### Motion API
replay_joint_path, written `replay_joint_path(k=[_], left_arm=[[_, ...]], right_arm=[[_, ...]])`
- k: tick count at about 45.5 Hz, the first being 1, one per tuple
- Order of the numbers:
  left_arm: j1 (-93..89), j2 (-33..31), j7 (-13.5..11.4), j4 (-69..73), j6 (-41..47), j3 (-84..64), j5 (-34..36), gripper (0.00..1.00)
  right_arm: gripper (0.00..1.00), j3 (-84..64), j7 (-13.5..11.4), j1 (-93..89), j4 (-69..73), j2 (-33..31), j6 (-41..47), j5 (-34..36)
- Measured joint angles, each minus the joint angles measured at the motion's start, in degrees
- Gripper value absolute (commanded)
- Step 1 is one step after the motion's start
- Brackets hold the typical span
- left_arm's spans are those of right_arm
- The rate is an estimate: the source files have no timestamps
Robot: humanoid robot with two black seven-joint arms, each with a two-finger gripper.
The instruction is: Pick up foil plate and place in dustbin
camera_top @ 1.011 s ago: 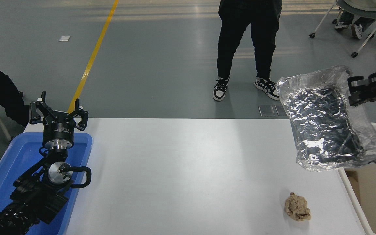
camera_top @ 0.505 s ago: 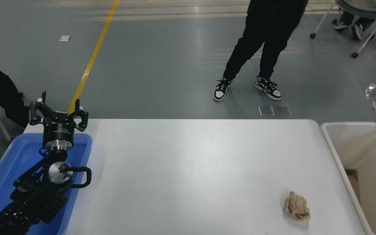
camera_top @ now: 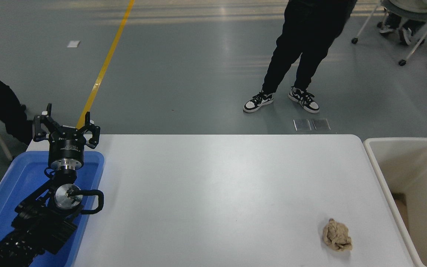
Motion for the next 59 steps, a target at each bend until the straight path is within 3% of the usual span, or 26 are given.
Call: replay_joint_path(k=[14, 15, 17, 18, 20, 21, 39, 52, 59], left_arm=[[0.0, 0.0, 0.0, 0.0, 0.0, 0.0, 0.0, 0.99], [0.0, 0.0, 0.0, 0.0, 0.0, 0.0, 0.0, 0.99], [0.0, 0.0, 0.0, 0.0, 0.0, -0.1, 0.0, 0.99], [0.0, 0.0, 0.0, 0.0, 0.0, -0.1, 0.0, 0.99], [0.0, 0.0, 0.0, 0.0, 0.0, -0.1, 0.0, 0.99], [0.0, 0.0, 0.0, 0.0, 0.0, -0.1, 0.0, 0.99], [0.0, 0.0, 0.0, 0.0, 0.0, -0.1, 0.0, 0.99], [0.0, 0.0, 0.0, 0.0, -0.1, 0.0, 0.1, 0.99], [0.0, 0.0, 0.1, 0.0, -0.1, 0.0, 0.1, 0.99]], right_arm=[[0.00, 2.5, -1.0, -11.6, -7.2, 7.2, -5.6, 6.0], [0.12, 2.6, -1.0, -12.0, -7.5, 7.6, -5.9, 6.2], [0.63, 2.7, -1.1, -12.6, -7.9, 8.1, -6.2, 6.5], [0.80, 2.7, -1.1, -12.9, -8.1, 8.4, -6.5, 6.6], [0.96, 2.8, -1.1, -13.2, -8.4, 8.9, -6.9, 6.8], [1.00, 2.8, -1.1, -13.4, -8.5, 9.2, -7.1, 7.0], [1.00, 2.6, -1.3, -10.8, -5.3, 11.2, -8.2, 7.1], [1.00, -6.5, -1.2, 11.0, 18.0, 2.5, -6.7, 0.5], [1.00, -12.0, -1.3, 25.8, 31.5, 0.7, -2.6, 0.2]])
